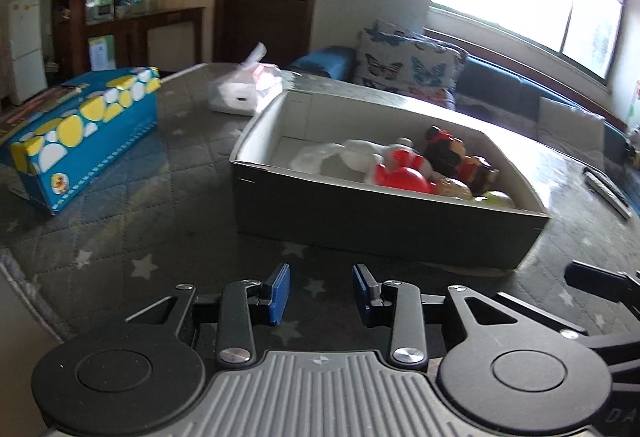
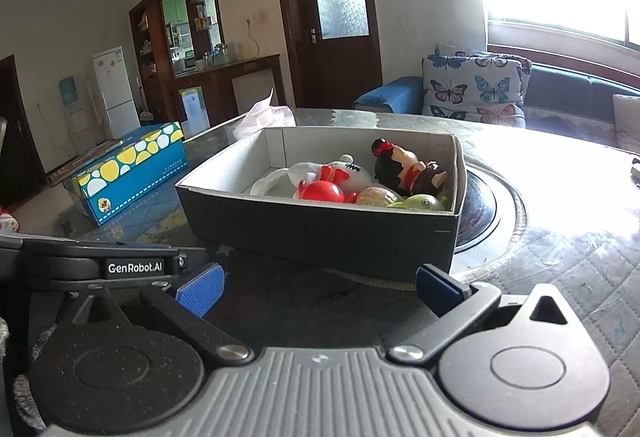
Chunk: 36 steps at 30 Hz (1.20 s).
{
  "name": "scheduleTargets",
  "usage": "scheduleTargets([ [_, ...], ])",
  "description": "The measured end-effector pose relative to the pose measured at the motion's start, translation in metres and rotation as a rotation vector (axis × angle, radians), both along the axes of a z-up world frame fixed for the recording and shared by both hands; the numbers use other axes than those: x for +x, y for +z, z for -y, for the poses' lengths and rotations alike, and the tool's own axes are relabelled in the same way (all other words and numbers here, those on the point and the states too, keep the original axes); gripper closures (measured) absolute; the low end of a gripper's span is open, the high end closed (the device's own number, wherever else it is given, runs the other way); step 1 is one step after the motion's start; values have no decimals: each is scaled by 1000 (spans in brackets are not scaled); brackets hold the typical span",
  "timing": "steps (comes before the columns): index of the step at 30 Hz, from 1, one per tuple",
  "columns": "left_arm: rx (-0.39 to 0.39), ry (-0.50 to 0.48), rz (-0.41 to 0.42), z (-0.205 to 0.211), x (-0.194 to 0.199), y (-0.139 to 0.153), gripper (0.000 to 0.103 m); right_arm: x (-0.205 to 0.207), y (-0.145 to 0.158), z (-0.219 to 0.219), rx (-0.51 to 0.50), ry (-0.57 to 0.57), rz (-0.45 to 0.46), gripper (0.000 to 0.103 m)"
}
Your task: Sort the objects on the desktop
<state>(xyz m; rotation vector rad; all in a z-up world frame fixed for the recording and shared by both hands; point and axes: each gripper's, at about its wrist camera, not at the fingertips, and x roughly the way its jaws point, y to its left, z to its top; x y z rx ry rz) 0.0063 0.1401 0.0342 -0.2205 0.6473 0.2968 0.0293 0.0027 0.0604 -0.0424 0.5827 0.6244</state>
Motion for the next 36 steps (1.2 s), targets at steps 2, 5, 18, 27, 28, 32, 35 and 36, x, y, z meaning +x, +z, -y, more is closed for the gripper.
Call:
scheduleTargets([
  [2, 2, 0, -11, -1, 1, -1, 66, 1, -1, -2, -1, 4, -6, 0],
  [5, -19, -5, -28, -3, 2, -3, 66, 3, -2, -4, -6, 2, -10, 0],
  [18, -13, -6, -74, -5, 15, -6, 66, 16, -7, -11, -19, -11, -44, 0],
  [27, -24, -7, -95, -11, 25, -8, 66, 30, -10, -15, -24, -40, -85, 0],
  [28, -24, -9, -97, -12, 26, -8, 66, 31, -11, -16, -25, -44, -89, 0],
  [32, -20, -17, -107, -12, 31, -9, 66, 38, -13, -17, -28, -53, -104, 0],
  [35, -5, -25, -120, -12, 36, -11, 66, 43, -14, -19, -32, -60, -118, 0],
  [36, -6, -27, -123, -12, 38, -11, 66, 44, -14, -19, -35, -62, -123, 0],
])
